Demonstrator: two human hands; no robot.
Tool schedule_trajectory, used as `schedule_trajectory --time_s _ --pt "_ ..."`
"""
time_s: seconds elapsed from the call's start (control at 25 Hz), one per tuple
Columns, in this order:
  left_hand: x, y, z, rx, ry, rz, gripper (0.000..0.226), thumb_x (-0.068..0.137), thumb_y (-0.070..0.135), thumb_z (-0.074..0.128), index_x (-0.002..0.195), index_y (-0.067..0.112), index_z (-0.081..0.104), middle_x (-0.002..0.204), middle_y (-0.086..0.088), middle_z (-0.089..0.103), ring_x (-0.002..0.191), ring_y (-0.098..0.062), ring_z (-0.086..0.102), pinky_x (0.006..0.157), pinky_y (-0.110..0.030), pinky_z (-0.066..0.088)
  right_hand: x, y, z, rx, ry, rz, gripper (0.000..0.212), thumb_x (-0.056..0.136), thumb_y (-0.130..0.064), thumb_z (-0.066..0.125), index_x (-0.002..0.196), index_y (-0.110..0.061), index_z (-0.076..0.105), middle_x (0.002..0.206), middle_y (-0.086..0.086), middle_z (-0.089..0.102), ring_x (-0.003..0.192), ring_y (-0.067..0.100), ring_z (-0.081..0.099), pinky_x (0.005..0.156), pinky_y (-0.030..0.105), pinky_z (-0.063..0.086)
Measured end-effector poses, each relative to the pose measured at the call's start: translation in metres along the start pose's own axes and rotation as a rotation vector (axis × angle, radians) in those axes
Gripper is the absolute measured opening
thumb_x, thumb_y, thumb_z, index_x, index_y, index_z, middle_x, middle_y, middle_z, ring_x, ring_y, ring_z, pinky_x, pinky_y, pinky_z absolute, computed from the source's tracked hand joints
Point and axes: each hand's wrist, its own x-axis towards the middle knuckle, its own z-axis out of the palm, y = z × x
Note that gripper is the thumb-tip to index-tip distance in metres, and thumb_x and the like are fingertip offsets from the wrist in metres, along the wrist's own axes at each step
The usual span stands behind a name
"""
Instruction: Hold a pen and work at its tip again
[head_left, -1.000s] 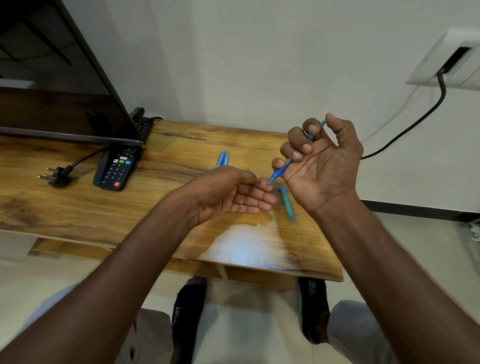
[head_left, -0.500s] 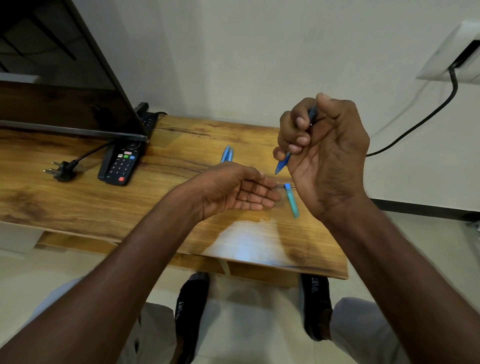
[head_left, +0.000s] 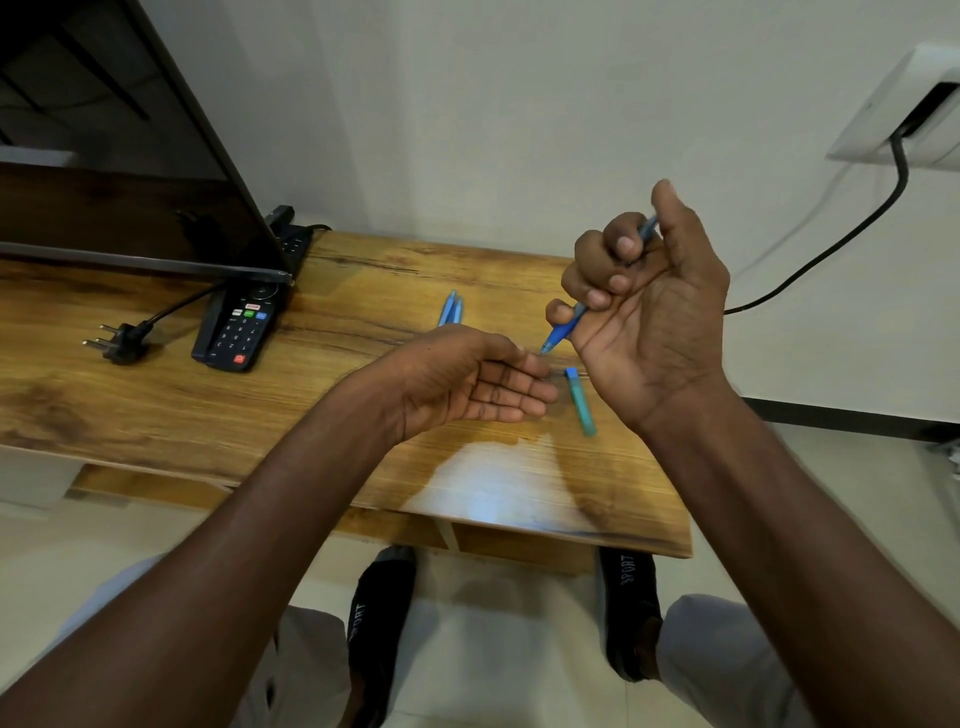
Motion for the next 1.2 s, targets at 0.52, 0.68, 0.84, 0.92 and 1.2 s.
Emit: schedule_trajectory --time_s 0.52,0.68,0.84,0.92,1.2 --pt "0.0013 -0.0001 0.0008 0.001 0.000 -0.007 0.034 0.108 0.020 0.051 0.126 -0.003 0.069 0.116 -0.021 0.077 0.112 -0.033 0.075 0.099 -0.040 0.059 0.0021 0.0023 -0.0050 0.022 0.164 0.039 0.063 0.105 -0.048 0.049 0.050 -0.018 0.037 0.051 -0.002 0.018 0.052 0.017 0.017 0.058 0.032 0.028" --pt "0.0019 -0.0009 0.0020 0.002 0.002 -0.008 0.034 0.108 0.020 0.050 0.126 -0.003 0.068 0.115 -0.021 0.077 0.112 -0.033 0.075 0.100 -0.041 0.058 0.0012 0.0008 -0.0042 0.040 0.163 0.053 0.071 0.103 -0.064 0.045 0.050 -0.017 0.035 0.050 -0.001 0.018 0.055 0.018 0.014 0.059 0.033 0.026" --pt "0.0024 -0.0016 0.0010 0.005 0.003 -0.009 0.033 0.109 0.020 0.050 0.125 -0.002 0.068 0.116 -0.022 0.077 0.113 -0.033 0.075 0.102 -0.041 0.057 0.0022 0.0012 -0.0053 0.037 0.184 0.066 0.067 0.106 -0.044 0.043 0.045 -0.019 0.031 0.048 -0.002 0.014 0.051 0.017 0.012 0.058 0.033 0.022" --pt "0.0023 -0.0016 0.0013 0.006 0.005 -0.010 0.033 0.109 0.020 0.050 0.125 -0.003 0.068 0.116 -0.022 0.077 0.113 -0.033 0.075 0.102 -0.041 0.057 0.0012 0.0010 -0.0067 0.075 0.173 0.080 0.070 0.105 -0.054 0.041 0.045 -0.019 0.032 0.049 -0.002 0.014 0.052 0.017 0.012 0.058 0.033 0.023" --pt "-0.0001 -0.0011 0.0029 -0.002 0.020 -0.010 0.028 0.109 0.019 0.050 0.118 0.001 0.069 0.113 -0.023 0.078 0.111 -0.035 0.075 0.099 -0.041 0.059 0.0024 0.0019 -0.0061 0.054 0.215 0.141 0.069 0.106 -0.047 0.039 0.043 -0.022 0.029 0.045 -0.005 0.015 0.044 0.014 0.013 0.052 0.027 0.018"
